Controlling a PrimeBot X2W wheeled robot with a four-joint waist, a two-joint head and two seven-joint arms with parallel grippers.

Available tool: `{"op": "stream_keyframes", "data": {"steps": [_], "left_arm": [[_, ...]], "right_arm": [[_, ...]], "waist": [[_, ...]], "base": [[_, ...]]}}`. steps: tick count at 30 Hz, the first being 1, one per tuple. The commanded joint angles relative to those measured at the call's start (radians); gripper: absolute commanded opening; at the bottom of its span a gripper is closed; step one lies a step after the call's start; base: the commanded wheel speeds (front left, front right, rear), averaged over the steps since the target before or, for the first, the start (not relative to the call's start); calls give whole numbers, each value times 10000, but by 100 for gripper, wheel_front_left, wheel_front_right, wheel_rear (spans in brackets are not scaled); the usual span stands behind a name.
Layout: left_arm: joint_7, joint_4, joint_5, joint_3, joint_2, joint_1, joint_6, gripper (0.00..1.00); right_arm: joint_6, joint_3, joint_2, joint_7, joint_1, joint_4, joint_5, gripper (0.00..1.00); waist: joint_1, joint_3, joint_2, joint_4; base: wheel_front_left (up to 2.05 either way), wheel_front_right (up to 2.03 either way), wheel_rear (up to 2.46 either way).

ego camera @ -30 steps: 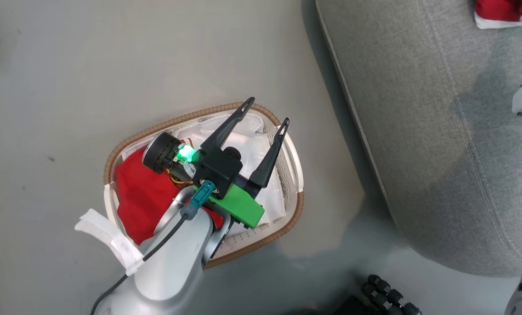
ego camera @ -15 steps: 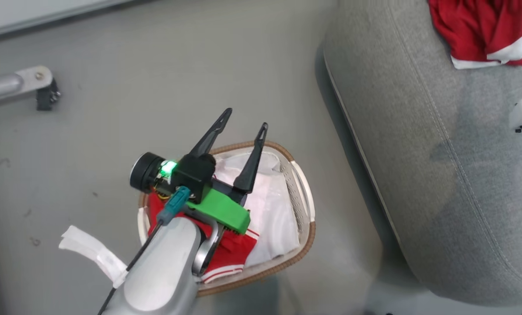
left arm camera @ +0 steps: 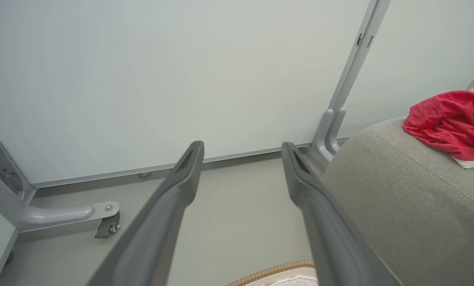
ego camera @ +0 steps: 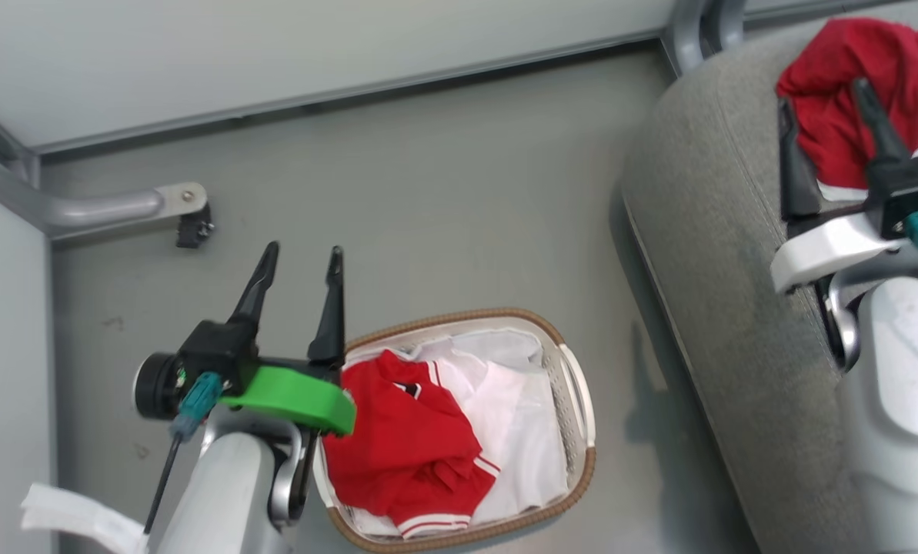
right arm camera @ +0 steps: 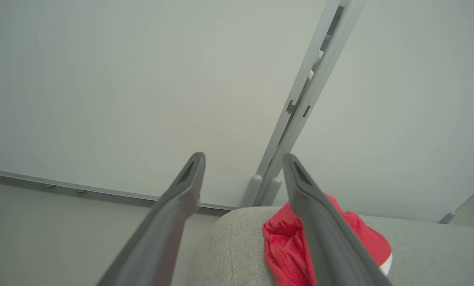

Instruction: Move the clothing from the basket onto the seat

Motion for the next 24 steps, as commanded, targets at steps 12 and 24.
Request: {"op": "stream_keyframes", "data": {"steps": [12,24], "left_arm": [[5,-107,-186,1078,7,1726,142,100],[6,-47,-497,1055,9,2585,255,100]], "right_arm": [[-14,326,672,-20,2328,-293,1141,100],[-14,466,695,-20,4350,-694,2533,100]], "waist": [[1,-1683,0,1059],[1,-2226,0,1184]], "base": [[0,0,0],[0,0,0]]}}
